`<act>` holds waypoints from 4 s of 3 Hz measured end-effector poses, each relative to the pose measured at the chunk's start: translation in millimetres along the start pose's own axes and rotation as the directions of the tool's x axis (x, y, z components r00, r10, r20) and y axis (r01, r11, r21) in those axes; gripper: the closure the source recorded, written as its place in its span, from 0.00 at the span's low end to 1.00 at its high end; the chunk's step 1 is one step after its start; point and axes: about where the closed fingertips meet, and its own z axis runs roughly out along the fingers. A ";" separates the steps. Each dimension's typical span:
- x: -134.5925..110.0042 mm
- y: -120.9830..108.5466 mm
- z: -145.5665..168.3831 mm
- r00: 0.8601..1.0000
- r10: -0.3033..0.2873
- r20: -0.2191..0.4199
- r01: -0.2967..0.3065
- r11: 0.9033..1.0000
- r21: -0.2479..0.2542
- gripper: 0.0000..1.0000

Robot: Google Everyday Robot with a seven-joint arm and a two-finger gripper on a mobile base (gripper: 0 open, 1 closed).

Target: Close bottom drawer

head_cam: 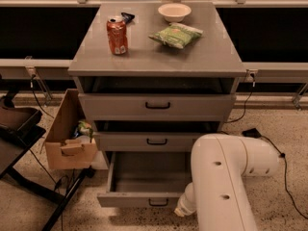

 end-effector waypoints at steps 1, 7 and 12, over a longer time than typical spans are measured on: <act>-0.2 0.2 0.6 1.000 -0.001 0.002 0.001 1.000 0.001 1.00; -50.6 -104.2 31.6 0.969 -0.241 -0.052 0.244 0.968 0.061 1.00; -61.2 -158.1 56.7 0.927 -0.295 -0.233 0.284 0.955 -0.082 0.85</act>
Offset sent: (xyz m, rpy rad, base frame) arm 0.0696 0.0079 -0.0196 0.0301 -0.1819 0.0318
